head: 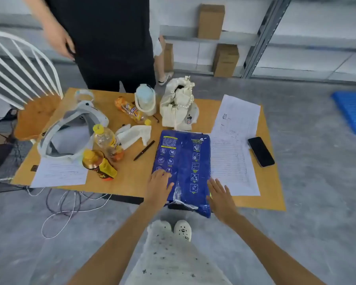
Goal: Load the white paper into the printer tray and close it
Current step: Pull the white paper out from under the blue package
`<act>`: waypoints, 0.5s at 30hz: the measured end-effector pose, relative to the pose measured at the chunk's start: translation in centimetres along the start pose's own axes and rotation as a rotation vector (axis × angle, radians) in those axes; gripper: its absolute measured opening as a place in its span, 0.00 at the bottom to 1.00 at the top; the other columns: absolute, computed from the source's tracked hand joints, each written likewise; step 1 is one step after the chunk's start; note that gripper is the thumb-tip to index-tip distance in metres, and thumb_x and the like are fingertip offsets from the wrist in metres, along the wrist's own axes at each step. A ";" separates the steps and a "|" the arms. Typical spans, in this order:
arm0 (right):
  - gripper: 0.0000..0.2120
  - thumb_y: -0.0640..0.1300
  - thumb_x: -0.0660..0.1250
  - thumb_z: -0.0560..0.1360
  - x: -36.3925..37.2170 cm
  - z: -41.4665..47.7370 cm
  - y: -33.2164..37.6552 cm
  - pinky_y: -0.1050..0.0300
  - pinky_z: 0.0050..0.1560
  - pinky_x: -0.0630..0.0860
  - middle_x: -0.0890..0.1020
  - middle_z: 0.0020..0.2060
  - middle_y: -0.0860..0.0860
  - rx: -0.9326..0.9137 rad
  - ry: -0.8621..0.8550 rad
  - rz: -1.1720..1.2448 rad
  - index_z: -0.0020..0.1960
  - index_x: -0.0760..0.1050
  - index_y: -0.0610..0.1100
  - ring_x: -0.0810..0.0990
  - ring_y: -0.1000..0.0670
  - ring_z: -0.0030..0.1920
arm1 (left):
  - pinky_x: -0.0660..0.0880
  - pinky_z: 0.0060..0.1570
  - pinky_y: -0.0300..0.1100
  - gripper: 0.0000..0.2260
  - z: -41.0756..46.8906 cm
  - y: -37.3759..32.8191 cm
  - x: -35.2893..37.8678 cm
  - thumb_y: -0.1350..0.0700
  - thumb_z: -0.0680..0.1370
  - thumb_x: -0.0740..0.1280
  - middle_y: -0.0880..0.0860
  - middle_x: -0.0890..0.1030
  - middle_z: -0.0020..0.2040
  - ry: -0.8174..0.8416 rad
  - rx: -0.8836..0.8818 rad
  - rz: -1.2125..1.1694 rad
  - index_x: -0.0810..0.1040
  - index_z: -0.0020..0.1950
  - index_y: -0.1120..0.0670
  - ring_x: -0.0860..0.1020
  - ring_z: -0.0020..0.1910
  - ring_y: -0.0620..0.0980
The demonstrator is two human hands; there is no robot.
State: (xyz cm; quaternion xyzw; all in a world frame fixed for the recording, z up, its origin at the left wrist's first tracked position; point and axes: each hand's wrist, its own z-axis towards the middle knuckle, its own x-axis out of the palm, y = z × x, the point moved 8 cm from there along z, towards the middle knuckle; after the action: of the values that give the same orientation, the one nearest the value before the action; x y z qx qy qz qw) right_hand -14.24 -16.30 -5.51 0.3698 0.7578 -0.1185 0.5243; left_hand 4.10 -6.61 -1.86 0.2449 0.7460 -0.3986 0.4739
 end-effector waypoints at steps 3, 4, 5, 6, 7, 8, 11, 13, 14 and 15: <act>0.26 0.45 0.48 0.82 1.6 0.7 0.5 0.47 0.75 0.48 0.46 0.78 0.46 -0.029 0.086 -0.056 0.76 0.43 0.41 0.45 0.45 0.77 | 0.72 0.56 0.46 0.13 0.7 0.6 2.3 0.53 0.78 0.64 0.54 0.76 0.59 0.127 -0.049 -0.090 0.75 0.61 0.55 0.74 0.59 0.53; 0.26 0.45 0.47 0.82 2.1 0.6 0.7 0.47 0.75 0.48 0.46 0.78 0.46 -0.028 0.099 -0.063 0.76 0.43 0.41 0.45 0.45 0.77 | 0.72 0.55 0.46 0.13 0.7 0.7 3.0 0.54 0.77 0.65 0.54 0.76 0.58 0.168 -0.064 -0.104 0.75 0.60 0.55 0.75 0.58 0.53; 0.26 0.45 0.48 0.82 2.6 0.7 0.8 0.47 0.75 0.48 0.46 0.78 0.45 -0.032 0.116 -0.068 0.76 0.43 0.40 0.45 0.45 0.77 | 0.73 0.53 0.46 0.12 0.9 0.7 3.8 0.54 0.77 0.65 0.54 0.76 0.57 0.196 -0.079 -0.128 0.76 0.60 0.56 0.75 0.56 0.54; 0.26 0.45 0.48 0.82 3.2 0.8 0.9 0.47 0.75 0.48 0.45 0.77 0.45 -0.037 0.136 -0.071 0.76 0.43 0.40 0.46 0.45 0.77 | 0.73 0.51 0.45 0.12 1.0 0.7 4.4 0.54 0.77 0.66 0.55 0.77 0.56 0.214 -0.094 -0.153 0.76 0.58 0.56 0.76 0.55 0.53; 0.27 0.45 0.49 0.82 3.6 0.8 0.9 0.48 0.75 0.49 0.45 0.77 0.45 -0.037 0.147 -0.062 0.76 0.43 0.40 0.46 0.45 0.77 | 0.73 0.49 0.44 0.11 1.1 0.8 4.9 0.55 0.76 0.67 0.55 0.78 0.54 0.217 -0.103 -0.176 0.77 0.57 0.56 0.76 0.53 0.53; 0.27 0.45 0.50 0.81 3.8 0.8 0.8 0.48 0.75 0.49 0.44 0.77 0.46 -0.029 0.144 -0.048 0.76 0.43 0.40 0.46 0.46 0.77 | 0.73 0.48 0.44 0.10 1.3 0.8 5.2 0.55 0.75 0.68 0.55 0.79 0.52 0.206 -0.112 -0.193 0.78 0.54 0.56 0.77 0.51 0.53; 0.28 0.45 0.51 0.81 4.2 1.0 0.6 0.49 0.76 0.50 0.45 0.78 0.46 -0.020 0.125 -0.009 0.76 0.43 0.41 0.46 0.46 0.77 | 0.76 0.43 0.44 0.05 1.5 1.5 5.9 0.55 0.74 0.70 0.52 0.81 0.46 0.155 -0.190 -0.274 0.79 0.48 0.55 0.78 0.45 0.50; 0.28 0.45 0.52 0.81 4.2 1.1 0.5 0.49 0.76 0.51 0.45 0.78 0.47 -0.022 0.108 0.026 0.76 0.44 0.41 0.47 0.47 0.77 | 0.77 0.41 0.45 0.03 1.6 1.8 5.9 0.55 0.75 0.69 0.51 0.83 0.43 0.123 -0.229 -0.296 0.80 0.44 0.54 0.79 0.43 0.49; 0.28 0.45 0.53 0.81 4.3 1.2 0.4 0.50 0.76 0.52 0.46 0.78 0.47 -0.015 0.099 0.056 0.76 0.45 0.41 0.47 0.47 0.77 | 0.77 0.40 0.45 0.03 1.6 1.8 5.9 0.55 0.75 0.69 0.50 0.83 0.42 0.116 -0.245 -0.297 0.80 0.43 0.54 0.79 0.42 0.48; 0.28 0.45 0.53 0.80 4.3 1.2 0.4 0.50 0.76 0.53 0.47 0.78 0.47 -0.008 0.091 0.087 0.76 0.45 0.41 0.48 0.47 0.77 | 0.76 0.40 0.45 0.04 1.7 1.9 5.8 0.55 0.75 0.69 0.50 0.83 0.42 0.107 -0.255 -0.296 0.80 0.42 0.54 0.79 0.42 0.48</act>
State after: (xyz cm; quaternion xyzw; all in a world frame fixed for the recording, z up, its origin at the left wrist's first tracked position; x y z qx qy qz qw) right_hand -13.86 -14.80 -9.71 0.4055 0.7645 -0.0755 0.4953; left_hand 3.80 -7.02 -8.20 0.0916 0.8424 -0.3527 0.3970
